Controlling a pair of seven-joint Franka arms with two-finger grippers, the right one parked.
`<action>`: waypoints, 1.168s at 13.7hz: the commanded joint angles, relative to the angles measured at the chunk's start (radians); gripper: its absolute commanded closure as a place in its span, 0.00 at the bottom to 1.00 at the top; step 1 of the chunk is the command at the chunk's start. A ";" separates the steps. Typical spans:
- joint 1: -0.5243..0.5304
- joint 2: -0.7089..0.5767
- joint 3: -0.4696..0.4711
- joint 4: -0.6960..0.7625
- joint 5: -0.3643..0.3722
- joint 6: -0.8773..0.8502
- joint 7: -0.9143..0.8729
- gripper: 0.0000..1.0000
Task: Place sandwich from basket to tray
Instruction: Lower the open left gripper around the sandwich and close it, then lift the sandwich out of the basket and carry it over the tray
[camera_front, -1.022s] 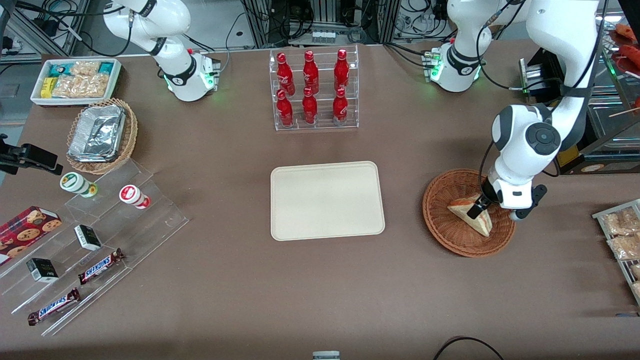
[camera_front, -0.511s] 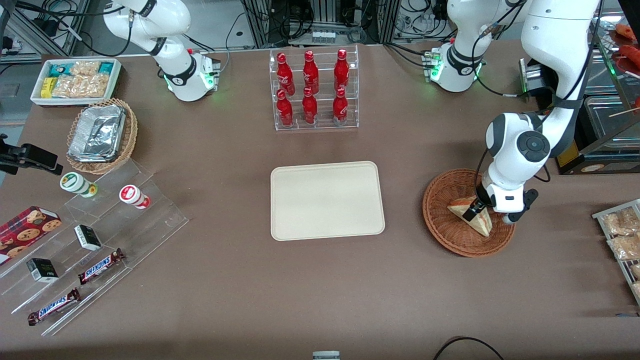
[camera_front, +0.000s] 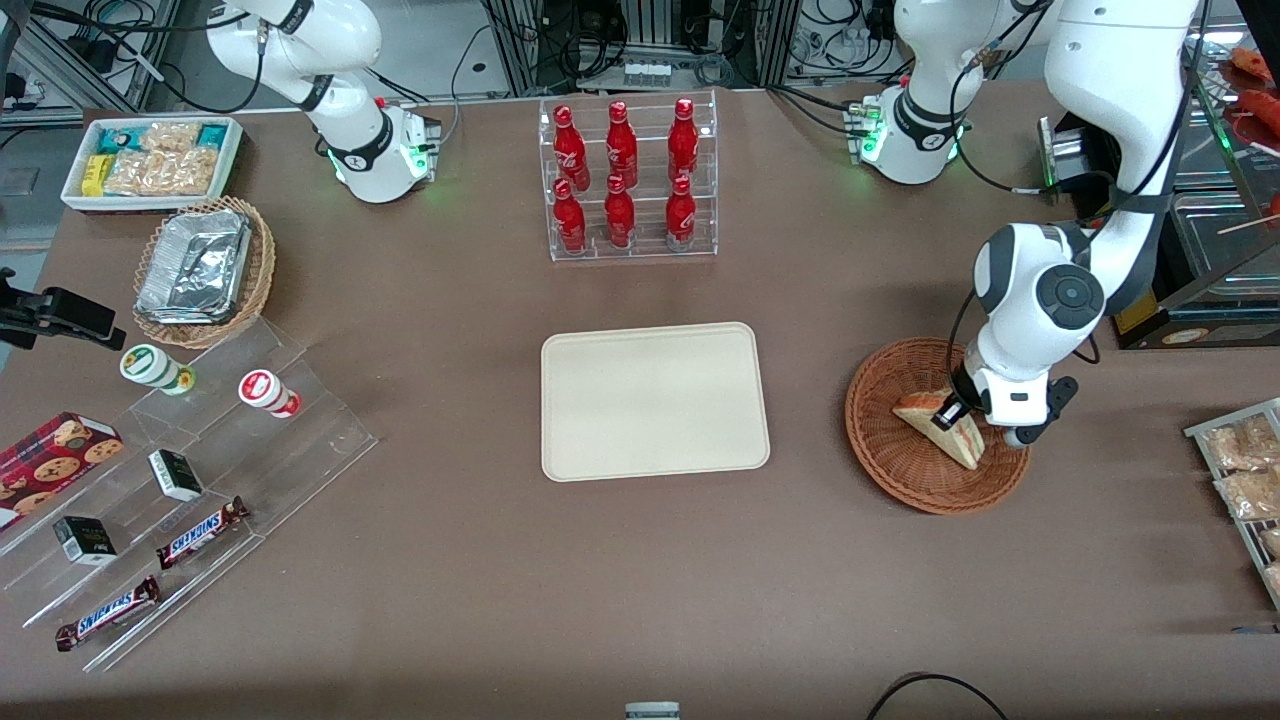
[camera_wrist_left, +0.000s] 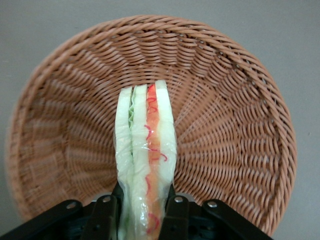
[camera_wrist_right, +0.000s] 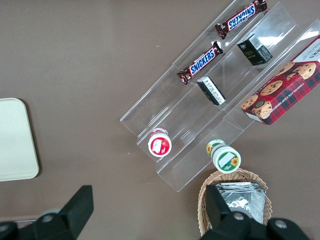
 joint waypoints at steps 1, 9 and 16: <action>-0.003 -0.104 -0.002 0.048 0.008 -0.174 0.043 1.00; -0.172 -0.103 -0.058 0.458 0.005 -0.664 0.059 1.00; -0.385 -0.003 -0.063 0.585 -0.023 -0.615 0.125 1.00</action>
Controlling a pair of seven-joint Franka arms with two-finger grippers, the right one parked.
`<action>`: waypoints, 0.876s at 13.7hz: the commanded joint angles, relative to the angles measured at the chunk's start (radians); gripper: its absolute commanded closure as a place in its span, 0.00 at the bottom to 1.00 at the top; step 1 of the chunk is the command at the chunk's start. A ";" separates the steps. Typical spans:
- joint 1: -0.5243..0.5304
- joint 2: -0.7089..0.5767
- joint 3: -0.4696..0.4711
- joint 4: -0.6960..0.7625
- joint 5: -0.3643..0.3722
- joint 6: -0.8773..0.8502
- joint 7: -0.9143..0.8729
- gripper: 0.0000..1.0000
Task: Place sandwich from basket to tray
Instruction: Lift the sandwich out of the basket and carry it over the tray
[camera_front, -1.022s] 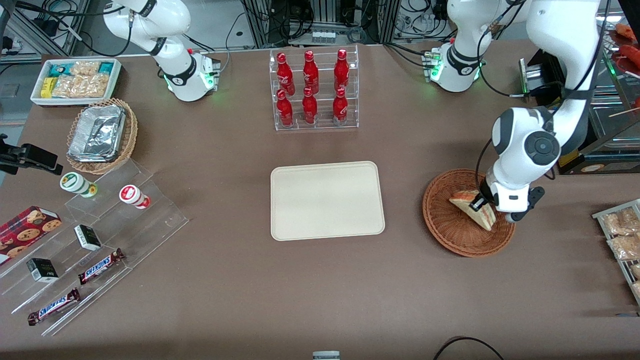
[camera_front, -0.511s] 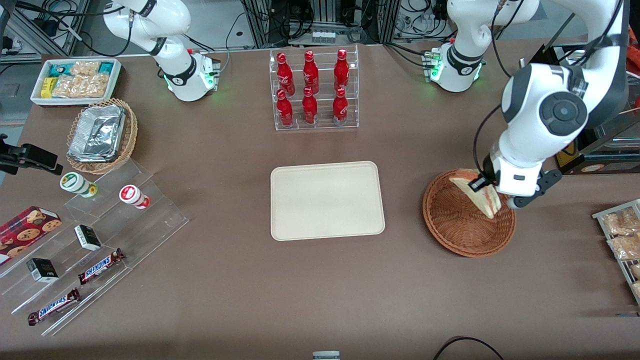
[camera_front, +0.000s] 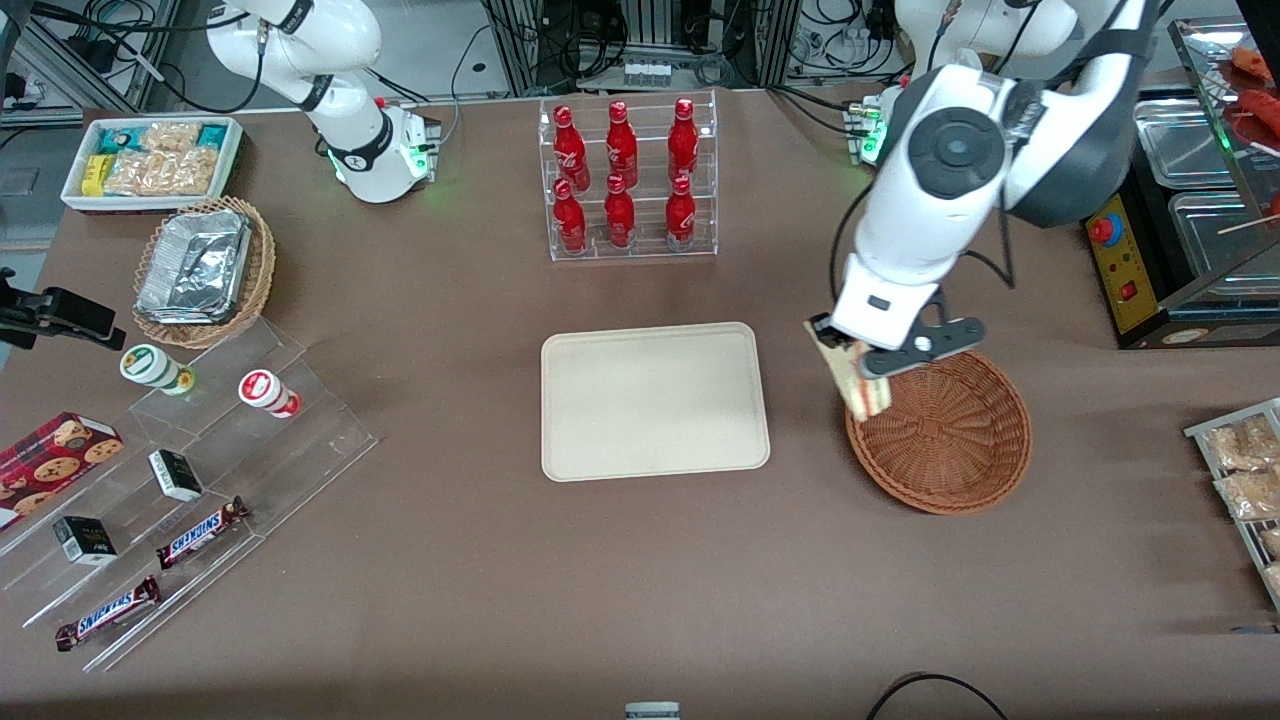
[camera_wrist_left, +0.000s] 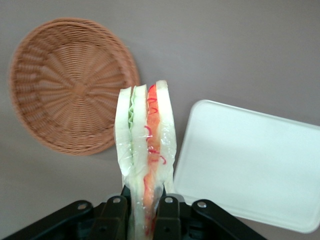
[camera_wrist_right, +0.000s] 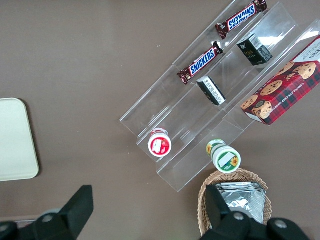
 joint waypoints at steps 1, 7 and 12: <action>-0.073 0.101 0.008 0.107 -0.024 0.018 0.024 1.00; -0.189 0.264 0.008 0.136 -0.038 0.224 0.017 1.00; -0.280 0.384 0.008 0.142 -0.029 0.337 0.008 1.00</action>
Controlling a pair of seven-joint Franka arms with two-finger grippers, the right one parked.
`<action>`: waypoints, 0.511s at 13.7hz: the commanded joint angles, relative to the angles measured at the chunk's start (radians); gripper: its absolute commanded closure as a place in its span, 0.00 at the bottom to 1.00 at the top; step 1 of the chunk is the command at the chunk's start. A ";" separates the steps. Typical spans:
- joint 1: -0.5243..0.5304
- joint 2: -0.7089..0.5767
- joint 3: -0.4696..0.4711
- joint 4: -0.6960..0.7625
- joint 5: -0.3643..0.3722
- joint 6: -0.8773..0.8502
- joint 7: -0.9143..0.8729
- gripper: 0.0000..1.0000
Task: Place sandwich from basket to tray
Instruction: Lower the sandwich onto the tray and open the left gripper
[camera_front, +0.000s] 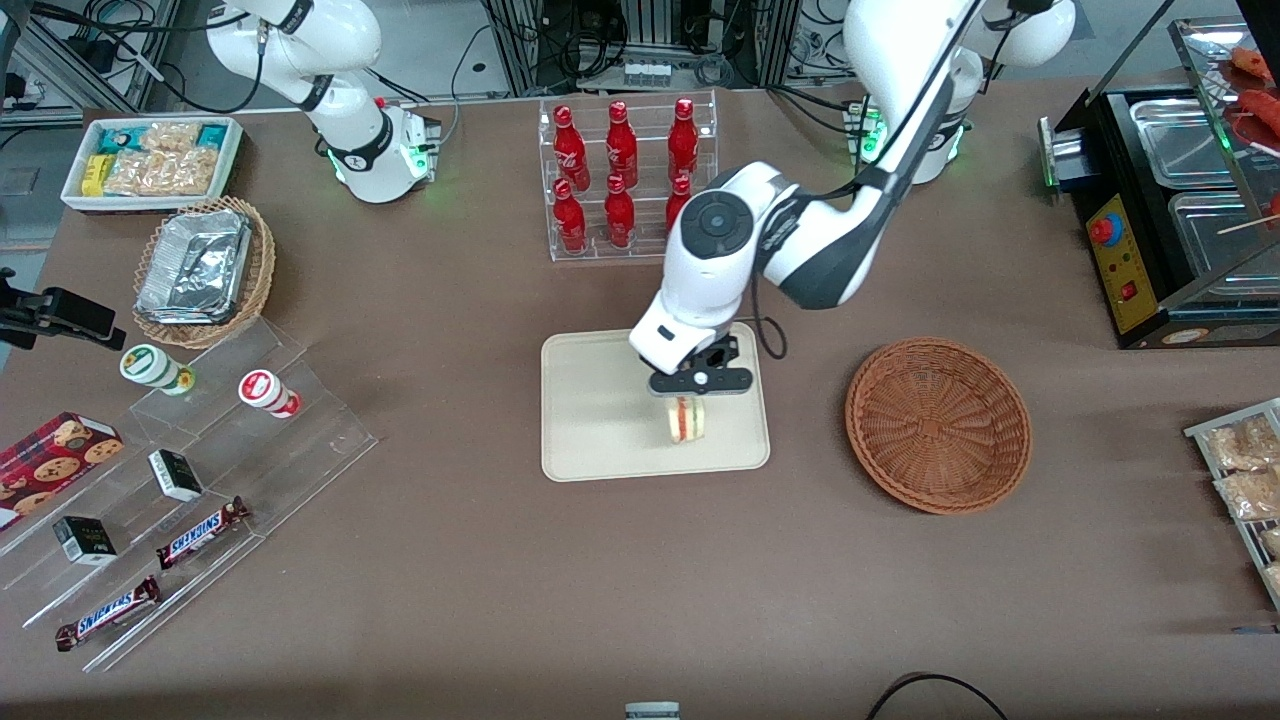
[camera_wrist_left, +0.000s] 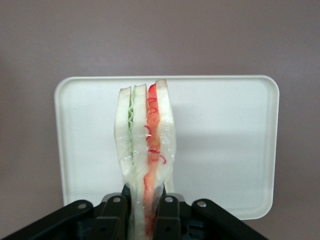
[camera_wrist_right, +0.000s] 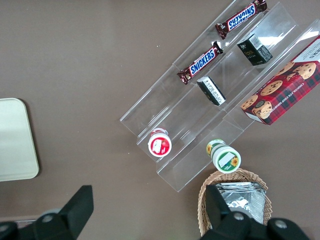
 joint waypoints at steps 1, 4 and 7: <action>-0.048 0.064 0.014 0.043 0.001 0.006 0.006 1.00; -0.066 0.122 0.014 0.079 0.004 0.041 0.010 1.00; -0.077 0.167 0.016 0.107 0.005 0.081 0.010 1.00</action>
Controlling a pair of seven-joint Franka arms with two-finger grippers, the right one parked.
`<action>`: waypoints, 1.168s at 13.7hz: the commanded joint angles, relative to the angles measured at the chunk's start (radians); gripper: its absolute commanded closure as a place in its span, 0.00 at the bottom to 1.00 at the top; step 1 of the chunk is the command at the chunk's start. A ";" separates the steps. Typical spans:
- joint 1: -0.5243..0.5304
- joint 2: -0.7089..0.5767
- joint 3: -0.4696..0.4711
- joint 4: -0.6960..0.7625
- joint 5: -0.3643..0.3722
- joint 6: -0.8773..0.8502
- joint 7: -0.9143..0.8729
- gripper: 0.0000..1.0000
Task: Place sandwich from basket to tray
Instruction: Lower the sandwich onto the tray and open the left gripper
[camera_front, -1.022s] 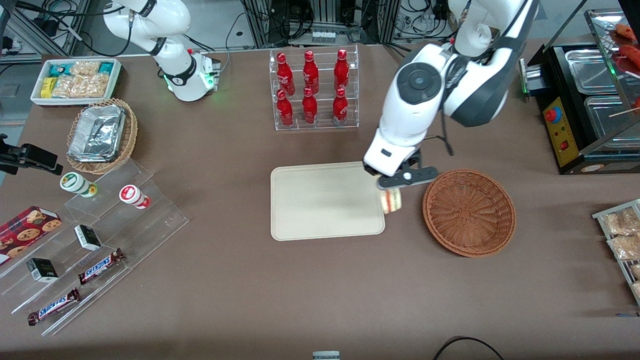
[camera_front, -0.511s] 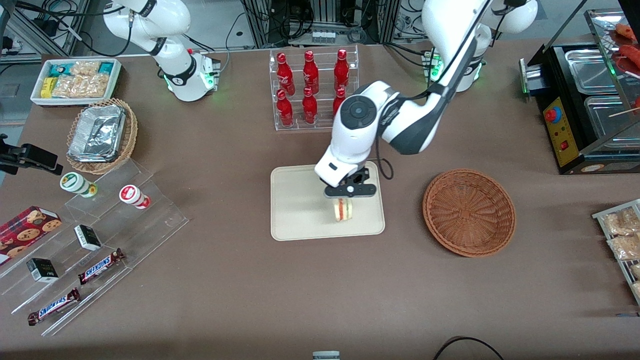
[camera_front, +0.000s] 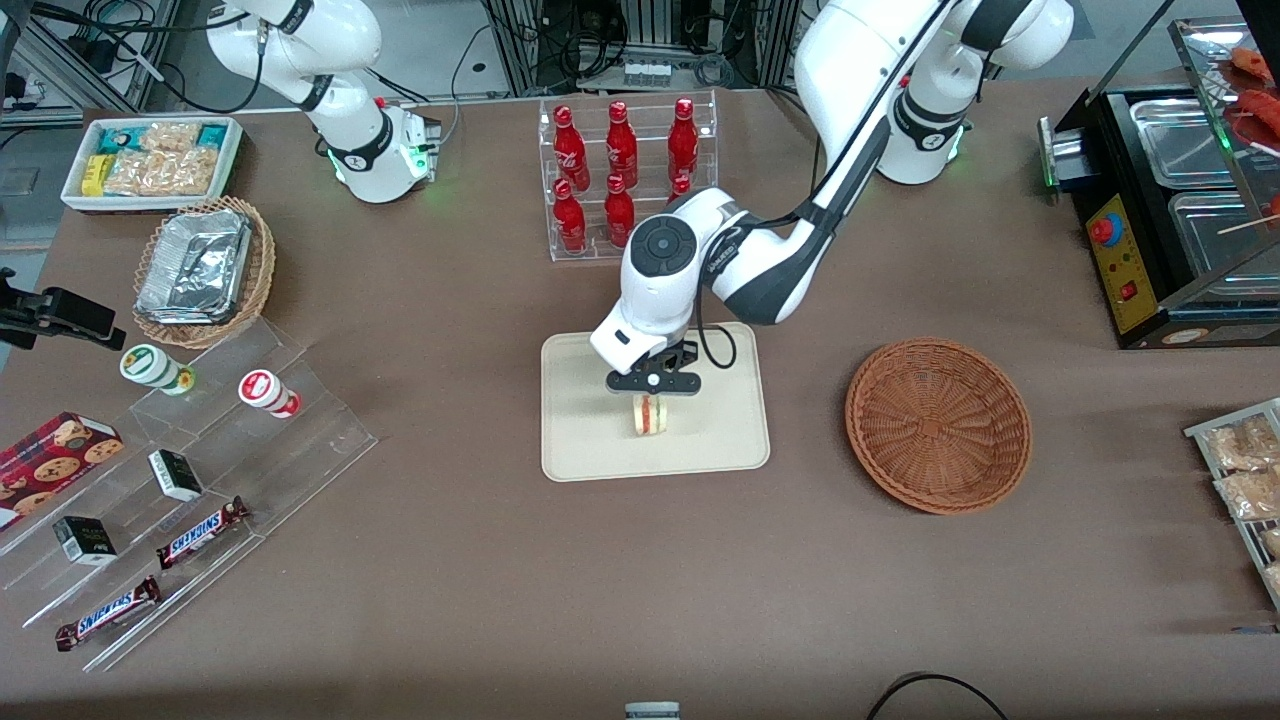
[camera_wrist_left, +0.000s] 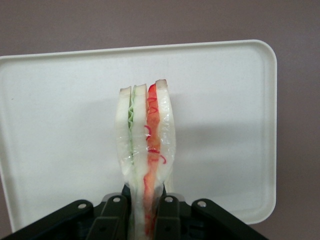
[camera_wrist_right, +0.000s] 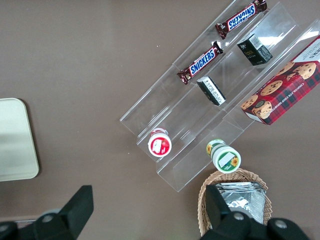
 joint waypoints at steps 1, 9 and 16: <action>-0.022 0.042 0.016 0.050 0.006 0.008 0.009 1.00; -0.025 0.097 0.019 0.051 0.009 0.051 0.007 1.00; -0.026 0.076 0.019 0.051 0.027 0.026 0.006 0.00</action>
